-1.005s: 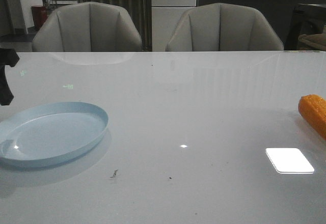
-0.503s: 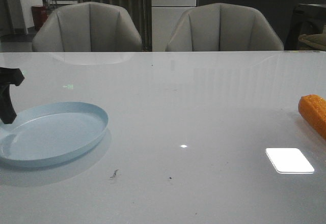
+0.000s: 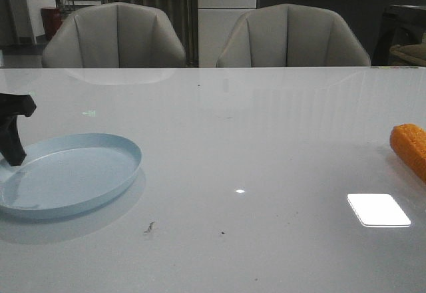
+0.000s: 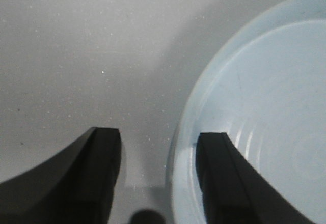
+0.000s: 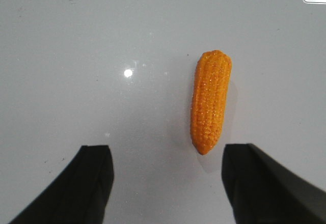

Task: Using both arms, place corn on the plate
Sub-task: 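Grasp the rim of the light blue plate with the left gripper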

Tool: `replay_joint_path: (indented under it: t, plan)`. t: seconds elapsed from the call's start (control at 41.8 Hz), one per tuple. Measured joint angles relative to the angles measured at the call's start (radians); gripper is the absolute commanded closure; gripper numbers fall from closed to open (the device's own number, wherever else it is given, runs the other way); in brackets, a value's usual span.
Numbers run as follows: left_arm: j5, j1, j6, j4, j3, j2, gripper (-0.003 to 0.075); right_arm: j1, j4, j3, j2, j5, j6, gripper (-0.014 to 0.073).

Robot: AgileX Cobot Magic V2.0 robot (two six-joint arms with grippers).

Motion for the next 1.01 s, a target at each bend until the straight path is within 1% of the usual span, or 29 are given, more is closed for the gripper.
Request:
replay_joint_path:
  t: [0.096,1.005]
  plan:
    - [-0.022,0.0,0.0,0.0,0.0,0.0,0.0321,0.0,0.0,0.0,0.0,-0.018,0.0,0.0035]
    - [-0.023,0.0,0.0,-0.002,0.0,0.0,0.0321,0.0,0.0,0.0,0.0,-0.025,0.0,0.0035]
